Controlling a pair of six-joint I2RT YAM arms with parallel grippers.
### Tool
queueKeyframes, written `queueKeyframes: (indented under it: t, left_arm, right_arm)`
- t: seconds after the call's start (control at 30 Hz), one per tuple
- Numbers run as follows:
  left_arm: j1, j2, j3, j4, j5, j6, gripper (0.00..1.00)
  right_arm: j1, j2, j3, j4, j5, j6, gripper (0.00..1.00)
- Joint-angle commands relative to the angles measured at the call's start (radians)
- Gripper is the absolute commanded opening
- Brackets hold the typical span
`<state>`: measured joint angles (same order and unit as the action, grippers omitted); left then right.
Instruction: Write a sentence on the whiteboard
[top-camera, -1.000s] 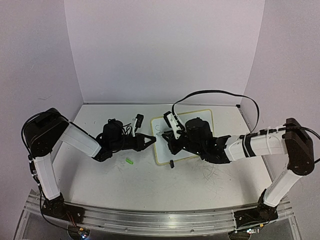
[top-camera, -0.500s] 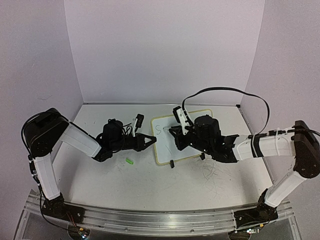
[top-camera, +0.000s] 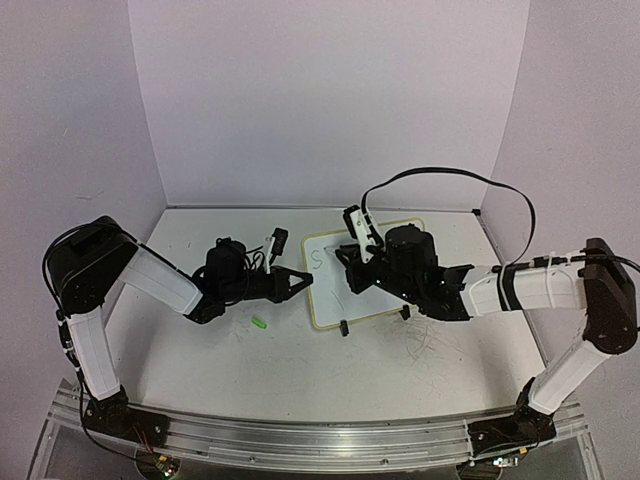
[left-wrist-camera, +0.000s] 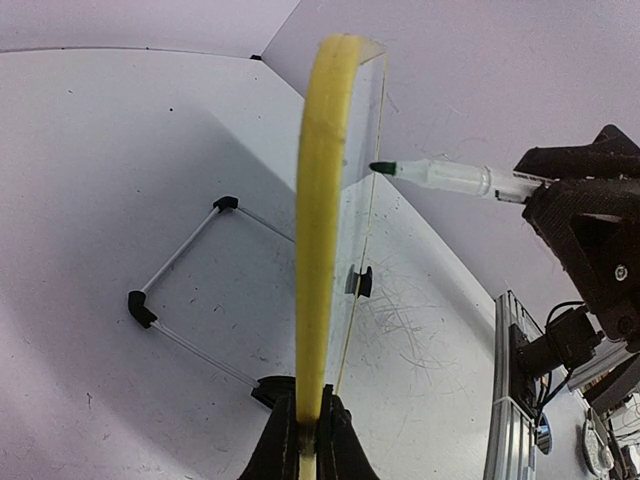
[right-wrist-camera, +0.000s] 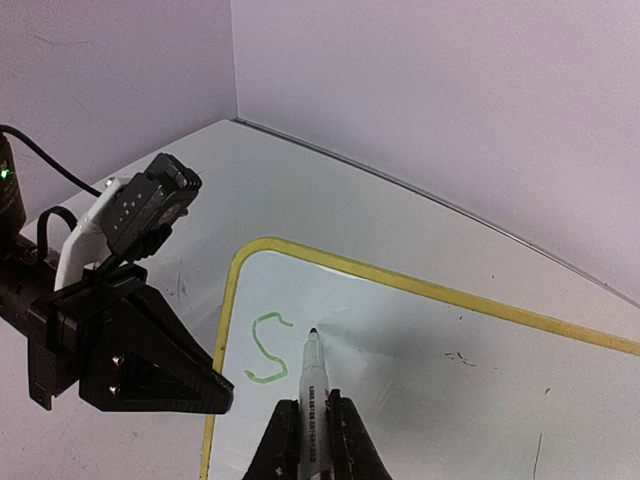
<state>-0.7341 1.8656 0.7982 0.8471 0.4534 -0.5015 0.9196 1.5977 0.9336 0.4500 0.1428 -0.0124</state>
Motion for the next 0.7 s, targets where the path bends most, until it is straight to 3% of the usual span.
queueKeyframes:
  t: [0.0, 0.67]
  left_arm:
    - [-0.003, -0.028, 0.010, 0.013, -0.002, -0.001, 0.00]
    - [-0.003, -0.032, 0.008, 0.013, -0.001, 0.001, 0.00]
  right_arm:
    - [-0.005, 0.027, 0.048, 0.031, 0.028, -0.014, 0.00]
    - [-0.003, 0.008, -0.025, 0.000, 0.022, 0.041, 0.00]
